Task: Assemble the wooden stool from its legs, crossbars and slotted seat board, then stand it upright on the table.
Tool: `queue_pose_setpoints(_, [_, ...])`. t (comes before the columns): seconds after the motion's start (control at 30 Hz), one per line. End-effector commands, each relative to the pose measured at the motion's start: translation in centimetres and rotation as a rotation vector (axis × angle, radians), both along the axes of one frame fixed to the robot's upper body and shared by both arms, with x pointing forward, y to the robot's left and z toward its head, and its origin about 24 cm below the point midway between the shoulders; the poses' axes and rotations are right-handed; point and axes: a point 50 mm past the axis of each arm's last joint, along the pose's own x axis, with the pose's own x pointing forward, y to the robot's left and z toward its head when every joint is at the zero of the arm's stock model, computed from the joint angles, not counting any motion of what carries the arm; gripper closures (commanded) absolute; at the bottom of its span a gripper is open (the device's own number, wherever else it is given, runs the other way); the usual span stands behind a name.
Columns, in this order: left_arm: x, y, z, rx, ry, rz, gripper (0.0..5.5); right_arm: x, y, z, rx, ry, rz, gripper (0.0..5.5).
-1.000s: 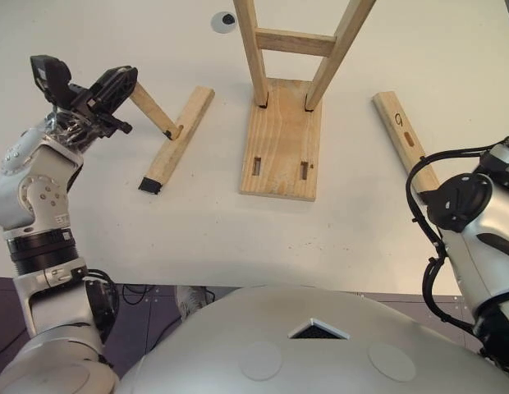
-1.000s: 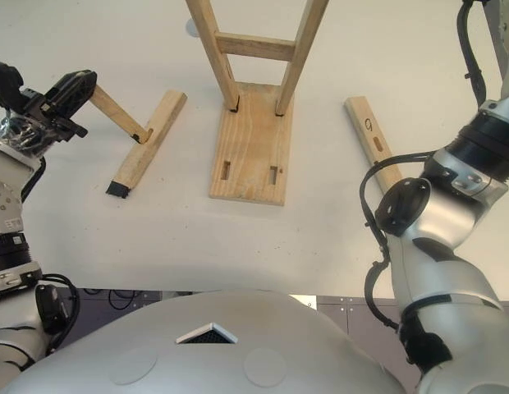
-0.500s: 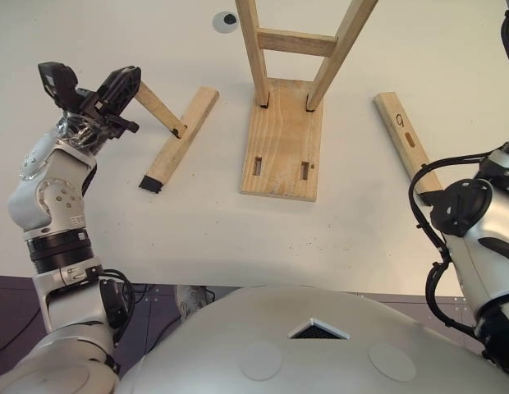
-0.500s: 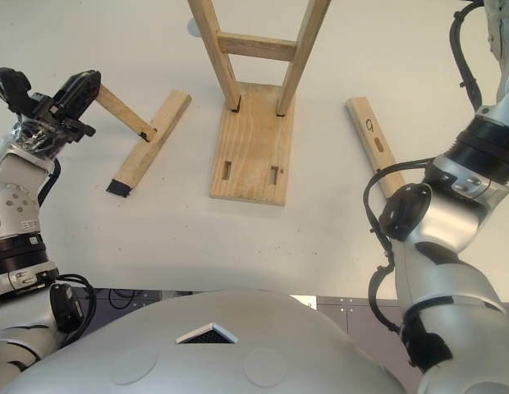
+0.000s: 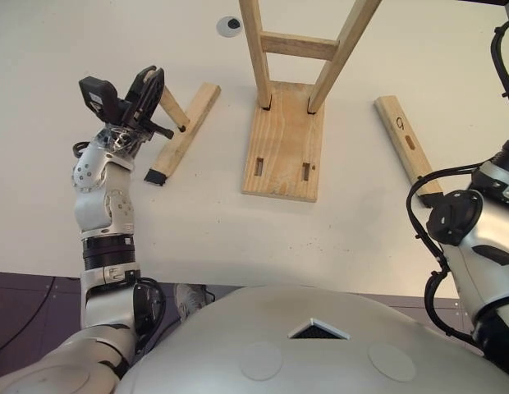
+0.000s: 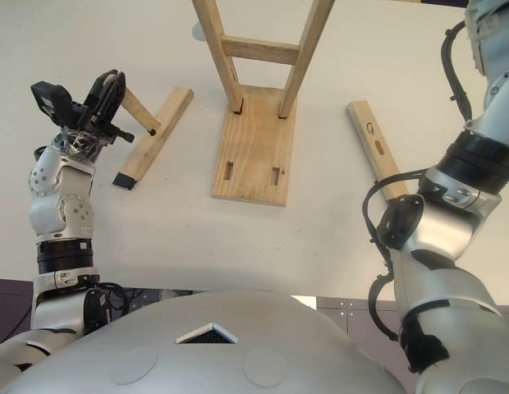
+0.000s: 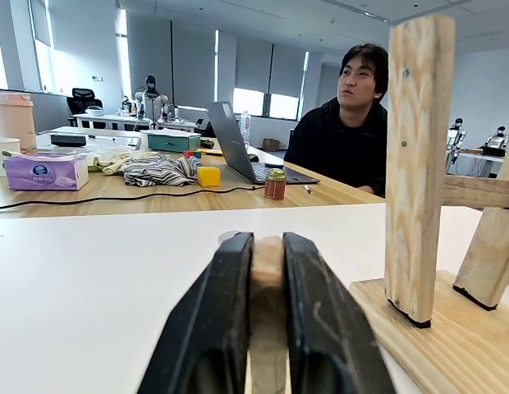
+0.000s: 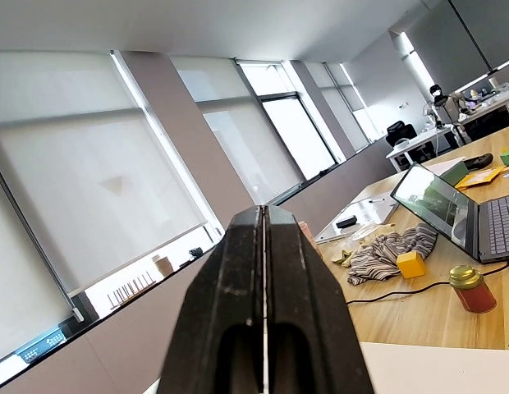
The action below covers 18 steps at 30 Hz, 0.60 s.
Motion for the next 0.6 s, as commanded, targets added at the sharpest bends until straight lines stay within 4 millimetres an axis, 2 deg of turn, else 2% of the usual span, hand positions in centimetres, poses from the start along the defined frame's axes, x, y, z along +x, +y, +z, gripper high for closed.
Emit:
queue_pose_setpoints(0.03, [-1.7,-1.5,-6.0,0.062,0.292,-0.023,5.12,0.1,0.1,-1.2,0.003,0.032,-0.033,5.5])
queue_pose_setpoints(0.33, [0.5,-3.2,-5.1,0.025,0.14,0.095,5.12,0.3,0.2,-2.1,-0.012,0.053,-0.069,5.5])
queue_pose_setpoints(0.43, [0.3,-3.4,-5.2,0.053,0.137,0.07,5.12,0.3,0.2,-2.2,-0.025,0.059,-0.073,5.5])
queue_pose_setpoints(0.6, [-0.7,-2.2,-4.9,0.085,0.116,0.07,5.12,0.5,0.2,-2.8,-0.041,0.077,-0.083,5.5])
